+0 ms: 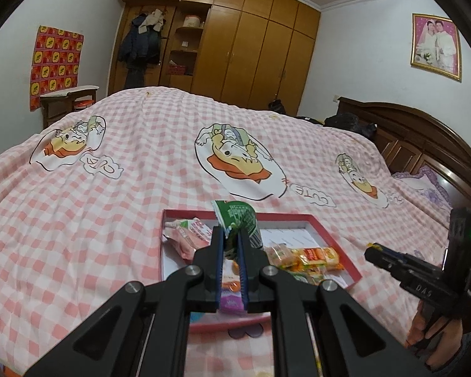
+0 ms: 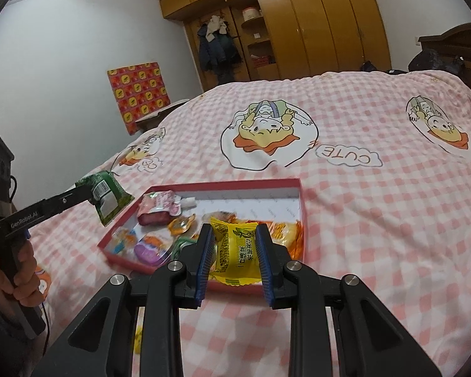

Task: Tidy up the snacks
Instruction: 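Carry the green bag and yellow candy over the red box with both tools, then lower the green bag into the box and open the left tool while the right tool releases the candy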

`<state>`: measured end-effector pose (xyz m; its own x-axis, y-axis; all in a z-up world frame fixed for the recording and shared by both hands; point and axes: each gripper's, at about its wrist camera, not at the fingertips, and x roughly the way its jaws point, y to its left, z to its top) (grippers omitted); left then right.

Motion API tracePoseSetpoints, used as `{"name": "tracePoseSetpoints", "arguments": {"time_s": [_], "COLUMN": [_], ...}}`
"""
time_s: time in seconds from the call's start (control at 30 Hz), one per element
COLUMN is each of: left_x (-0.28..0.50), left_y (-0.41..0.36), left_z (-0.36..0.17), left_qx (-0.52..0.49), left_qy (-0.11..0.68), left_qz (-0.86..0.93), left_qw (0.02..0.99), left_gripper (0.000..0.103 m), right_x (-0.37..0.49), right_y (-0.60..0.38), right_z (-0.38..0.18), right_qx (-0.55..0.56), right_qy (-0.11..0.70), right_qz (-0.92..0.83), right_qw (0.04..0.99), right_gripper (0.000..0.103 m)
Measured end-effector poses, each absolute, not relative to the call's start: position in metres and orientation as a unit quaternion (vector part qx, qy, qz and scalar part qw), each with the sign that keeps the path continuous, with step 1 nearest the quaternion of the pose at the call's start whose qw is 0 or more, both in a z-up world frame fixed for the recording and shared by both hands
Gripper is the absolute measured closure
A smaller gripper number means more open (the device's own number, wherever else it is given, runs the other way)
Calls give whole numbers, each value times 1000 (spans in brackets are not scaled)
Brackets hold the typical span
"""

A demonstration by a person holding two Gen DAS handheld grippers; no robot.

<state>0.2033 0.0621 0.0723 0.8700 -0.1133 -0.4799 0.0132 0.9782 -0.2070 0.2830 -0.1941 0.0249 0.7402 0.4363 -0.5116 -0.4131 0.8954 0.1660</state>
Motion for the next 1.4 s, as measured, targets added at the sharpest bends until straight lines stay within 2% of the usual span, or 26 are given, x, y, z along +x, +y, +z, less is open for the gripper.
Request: {"name": "tracePoseSetpoints", "arguments": {"time_s": [0.4,0.9,1.4], "left_x": [236,244,242], "left_y": [81,84,80], "left_z": [61,25,18], "left_qx": [-116,-110,-104], "left_qy": [258,286,296], "left_qz": [-14,-13,-13], "left_qw": [959,952,949], "left_gripper": [94,93,89], "right_x": [313,321,319], "right_y": [-190,-180,-190], "right_z": [18,-21,-25], "right_qx": [26,10,26], "right_qy": [288,317,309], "right_qz": [223,225,227], "right_qw": [931,921,923], "right_gripper": [75,75,75]}}
